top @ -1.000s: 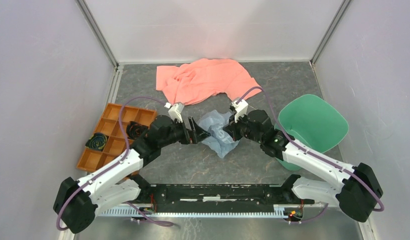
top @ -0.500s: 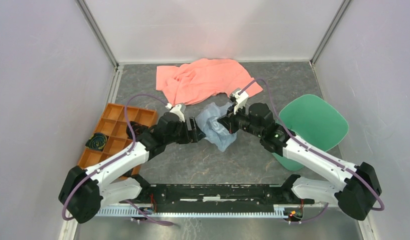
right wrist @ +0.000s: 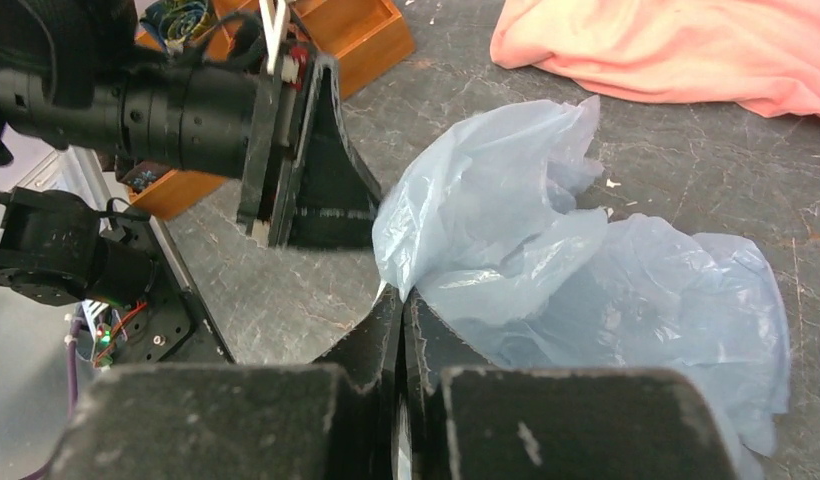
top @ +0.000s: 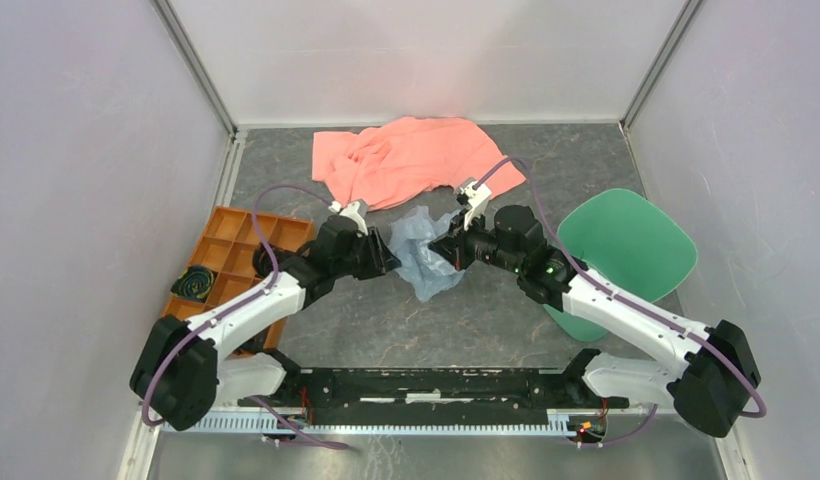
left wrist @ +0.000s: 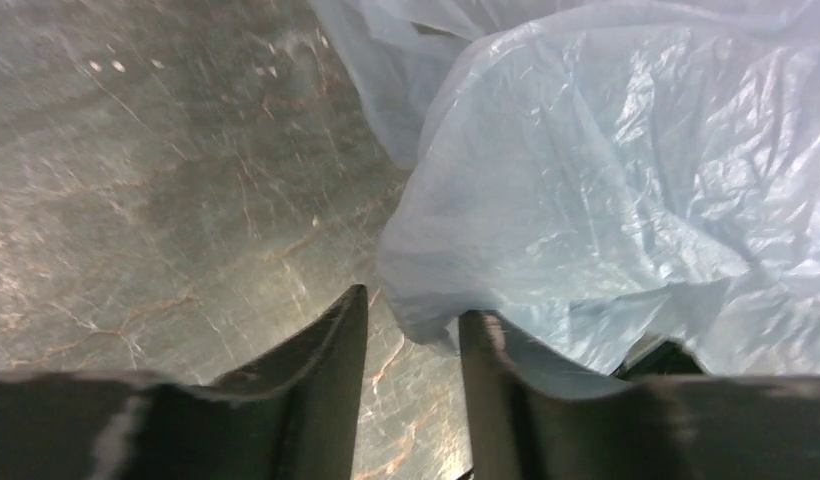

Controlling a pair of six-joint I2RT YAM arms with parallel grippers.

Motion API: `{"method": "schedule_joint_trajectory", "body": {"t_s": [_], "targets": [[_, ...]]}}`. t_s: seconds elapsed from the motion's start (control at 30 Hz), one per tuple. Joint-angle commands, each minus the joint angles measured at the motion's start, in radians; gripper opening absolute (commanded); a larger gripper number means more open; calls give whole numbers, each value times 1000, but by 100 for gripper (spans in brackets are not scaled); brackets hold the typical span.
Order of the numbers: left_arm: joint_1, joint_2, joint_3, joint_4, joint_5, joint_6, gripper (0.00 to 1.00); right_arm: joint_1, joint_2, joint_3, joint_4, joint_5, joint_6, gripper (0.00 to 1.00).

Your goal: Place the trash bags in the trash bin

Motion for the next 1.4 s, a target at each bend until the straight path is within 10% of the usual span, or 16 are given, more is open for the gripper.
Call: {"method": "schedule_joint_trajectory", "body": {"t_s": [0.0,0.13,0.4,0.63,0.8,1.07,1.37], "targets": [[74,-6,88,29,22,47,35,0,1,46,-28,2,-25,5],[190,-55,146,13,122,163,2,-2,82,228,-234,107,-119,25],[230,-299,46,189,366,321,2,-3,21,316,-345,254,-215,76],[230,-588,-190,541,338,216,2,-5,-142,199,-301,290,-143,78],[230,-527,-57,270,75,92,2,-4,-194,118,-258,251,-149,86],[245,-199,270,-232,103,-134,2,23,-81,64,-201,-93,-212,94],[257,-111,174,-16,312,-527,2,172,30,50,-78,-37,-175,95]]}}
